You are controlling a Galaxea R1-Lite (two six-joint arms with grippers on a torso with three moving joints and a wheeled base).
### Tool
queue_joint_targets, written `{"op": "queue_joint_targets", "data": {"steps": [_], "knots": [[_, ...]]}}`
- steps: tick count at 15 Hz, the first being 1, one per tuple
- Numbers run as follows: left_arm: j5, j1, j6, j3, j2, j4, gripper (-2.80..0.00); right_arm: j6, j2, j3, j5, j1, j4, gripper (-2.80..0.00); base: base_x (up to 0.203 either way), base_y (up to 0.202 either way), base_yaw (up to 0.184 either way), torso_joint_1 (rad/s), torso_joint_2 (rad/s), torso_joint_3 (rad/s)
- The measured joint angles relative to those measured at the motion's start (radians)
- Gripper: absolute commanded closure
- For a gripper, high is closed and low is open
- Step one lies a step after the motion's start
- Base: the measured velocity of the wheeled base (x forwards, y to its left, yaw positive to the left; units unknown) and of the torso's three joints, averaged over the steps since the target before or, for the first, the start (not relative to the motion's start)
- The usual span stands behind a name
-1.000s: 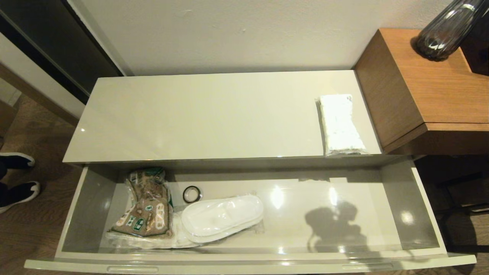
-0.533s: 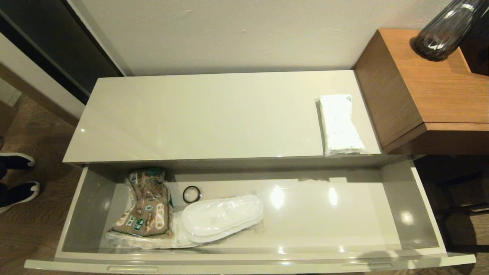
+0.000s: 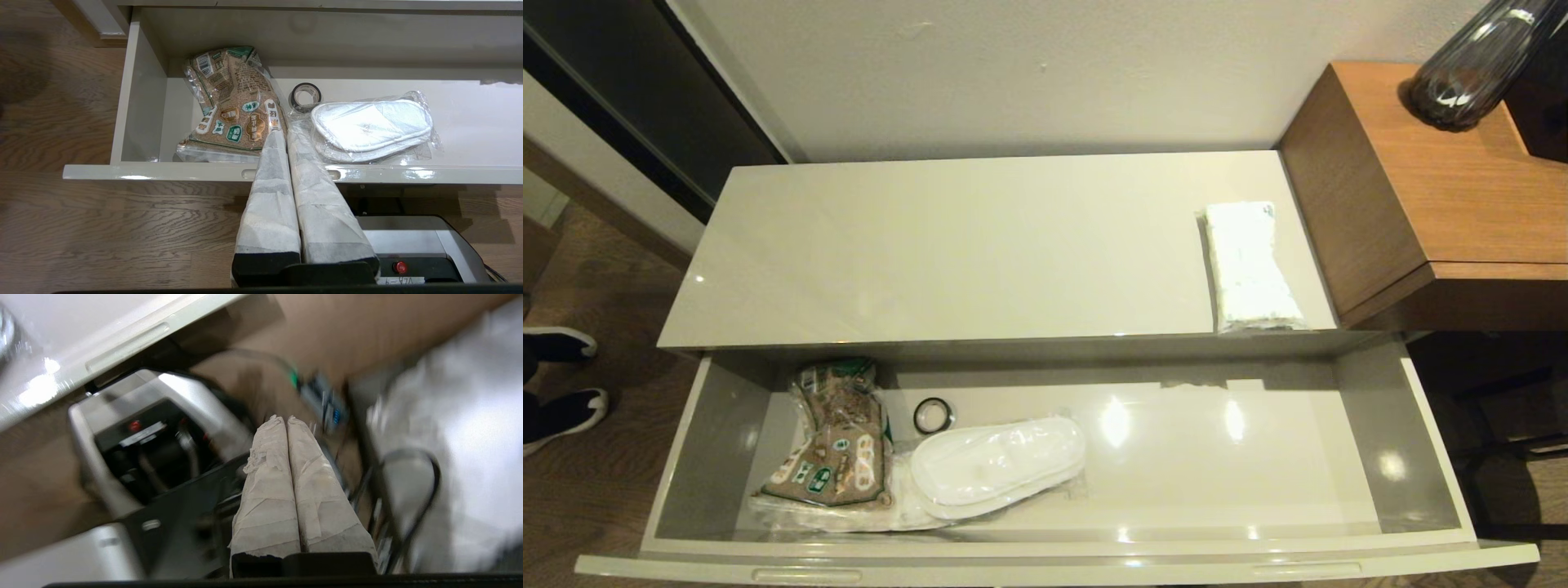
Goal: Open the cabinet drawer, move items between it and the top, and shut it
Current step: Take out the disposable slippers from the drawer
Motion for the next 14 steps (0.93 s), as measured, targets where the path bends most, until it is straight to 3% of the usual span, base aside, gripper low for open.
{"op": "queue_joint_targets", "data": {"steps": [3, 6, 9, 11, 14], "knots": [[0.0, 0.0, 0.0, 0.0, 0.0, 0.0, 0.0, -0.217, -0.164, 0.237, 0.014, -0.01, -0.303, 0.0, 0.0, 0.0, 0.0, 0.0, 0.0, 0.0], [0.0, 0.0, -0.001, 0.0, 0.0, 0.0, 0.0, -0.414, -0.269, 0.538, 0.036, -0.007, -0.736, 0.0, 0.0, 0.0, 0.0, 0.0, 0.0, 0.0], [0.0, 0.0, -0.001, 0.0, 0.0, 0.0, 0.0, -0.537, -0.349, 0.72, 0.114, -0.002, -1.096, 0.0, 0.0, 0.0, 0.0, 0.0, 0.0, 0.0], [0.0, 0.0, -0.001, 0.0, 0.0, 0.0, 0.0, -0.54, -0.4, 0.741, 0.23, 0.0, -1.135, 0.0, 0.0, 0.0, 0.0, 0.0, 0.0, 0.0], [0.0, 0.0, -0.001, 0.0, 0.0, 0.0, 0.0, -0.512, -0.444, 0.751, 0.233, 0.002, -1.114, 0.0, 0.0, 0.0, 0.0, 0.0, 0.0, 0.0]]}}
